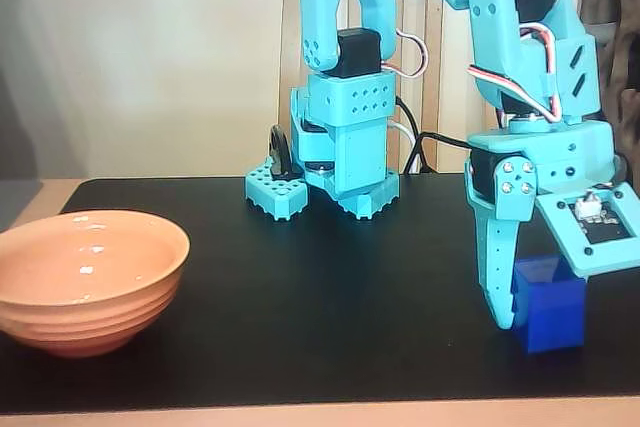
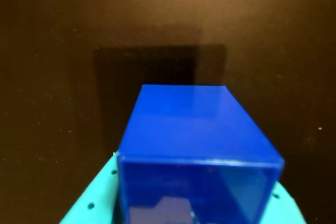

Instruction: Place the blue cube in the orange bowl.

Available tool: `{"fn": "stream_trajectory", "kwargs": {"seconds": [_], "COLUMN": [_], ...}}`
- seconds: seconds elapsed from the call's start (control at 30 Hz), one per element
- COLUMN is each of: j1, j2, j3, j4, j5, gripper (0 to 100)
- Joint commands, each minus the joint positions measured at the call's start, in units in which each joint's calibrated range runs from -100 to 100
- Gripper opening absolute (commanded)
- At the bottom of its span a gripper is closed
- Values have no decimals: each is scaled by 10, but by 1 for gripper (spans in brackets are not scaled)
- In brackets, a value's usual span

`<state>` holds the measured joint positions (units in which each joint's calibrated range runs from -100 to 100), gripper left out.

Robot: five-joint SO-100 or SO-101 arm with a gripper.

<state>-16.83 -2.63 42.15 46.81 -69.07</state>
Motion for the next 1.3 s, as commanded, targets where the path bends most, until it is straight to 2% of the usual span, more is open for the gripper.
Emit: {"fn": "stream_trajectory", "kwargs": {"seconds": [0.0,0.2,1.27], "j1": [9,13,30], "j2": [-9,-17,-83], "j3": [-54,-54,-46], "j4": [-16,-33,-30], "j5": [-5,-5,-6], "gripper": [15,17,15]}}
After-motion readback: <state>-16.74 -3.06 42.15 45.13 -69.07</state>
